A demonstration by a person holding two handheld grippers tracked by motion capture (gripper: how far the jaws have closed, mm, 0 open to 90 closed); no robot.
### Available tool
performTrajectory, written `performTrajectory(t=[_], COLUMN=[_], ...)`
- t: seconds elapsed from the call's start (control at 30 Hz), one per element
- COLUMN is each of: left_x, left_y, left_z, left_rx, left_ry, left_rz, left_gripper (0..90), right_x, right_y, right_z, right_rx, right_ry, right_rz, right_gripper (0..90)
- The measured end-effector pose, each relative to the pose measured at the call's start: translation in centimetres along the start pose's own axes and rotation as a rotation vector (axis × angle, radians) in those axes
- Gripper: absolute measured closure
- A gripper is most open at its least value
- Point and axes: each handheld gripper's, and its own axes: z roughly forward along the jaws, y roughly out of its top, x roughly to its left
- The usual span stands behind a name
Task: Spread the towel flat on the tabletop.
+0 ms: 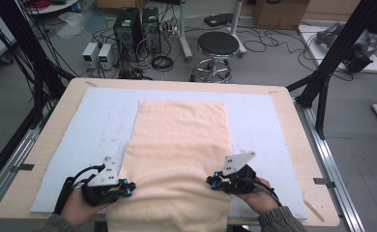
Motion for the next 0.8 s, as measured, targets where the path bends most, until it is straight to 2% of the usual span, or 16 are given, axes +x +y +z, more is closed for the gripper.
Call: performTrajectory(t=[0.07, 0.1, 0.13, 0.2, 0.27, 0.37, 0.43, 0.5, 0.57, 0.63, 0.67, 0.7, 0.77, 0.8], left_x=[-1.4, -2.0, -2.4, -2.7, -2.2, -0.6, 0.7, 1.9, 2.3, 2.4, 2.2, 2.1, 2.1, 1.9], left_y=[0.1, 0.2, 0.4, 0.6, 0.7, 0.5, 0.2, -0.2, -0.6, -0.9, -1.1, -1.1, -1.1, -1.1], left_z=[-1.4, -2.1, -2.5, -2.9, -2.7, -1.2, 0.1, 1.4, 2.7, 3.7, 4.1, 4.1, 3.8, 3.8], left_rx=[-0.018, -0.033, -0.045, -0.066, -0.062, -0.058, -0.042, -0.017, 0.024, 0.069, 0.079, 0.066, 0.080, 0.080], left_ry=[-0.021, -0.038, -0.045, -0.045, -0.026, 0.001, 0.026, 0.008, -0.012, -0.042, -0.049, -0.039, -0.050, -0.049], left_rz=[0.022, 0.035, 0.044, 0.041, 0.051, 0.021, 0.006, -0.017, -0.024, -0.017, -0.005, 0.001, 0.005, 0.006], left_gripper=[84.7, 83.4, 79.3, 68.1, 64.5, 60.7, 58.6, 56.7, 56.5, 57.7, 62.8, 64.7, 78.4, 82.0], right_x=[1.5, 2.2, 2.8, 3.4, 3.0, 1.6, 0.5, -0.4, -0.8, -0.8, -0.8, -0.6, -0.5, -0.5], right_y=[0.3, 0.4, 0.6, 0.8, 0.9, 0.4, -0.1, -0.7, -1.2, -1.6, -1.8, -1.9, -1.8, -1.8], right_z=[-1.0, -1.5, -2.0, -2.7, -2.9, -2.0, -0.9, 0.1, 1.2, 2.3, 2.8, 3.1, 3.2, 3.3], right_rx=[-0.021, -0.035, -0.045, -0.073, -0.063, -0.034, 0.008, 0.023, 0.055, 0.093, 0.112, 0.112, 0.101, 0.102], right_ry=[0.030, 0.052, 0.065, 0.065, 0.033, -0.011, -0.033, -0.023, 0.013, 0.020, 0.029, 0.028, 0.038, 0.045], right_rz=[-0.023, -0.033, -0.037, -0.046, -0.048, -0.021, -0.006, 0.015, 0.038, 0.032, 0.028, 0.020, 0.016, 0.010], right_gripper=[82.9, 78.2, 72.6, 69.9, 67.7, 64.6, 62.7, 60.4, 59.3, 60.9, 64.9, 67.9, 80.0, 82.6])
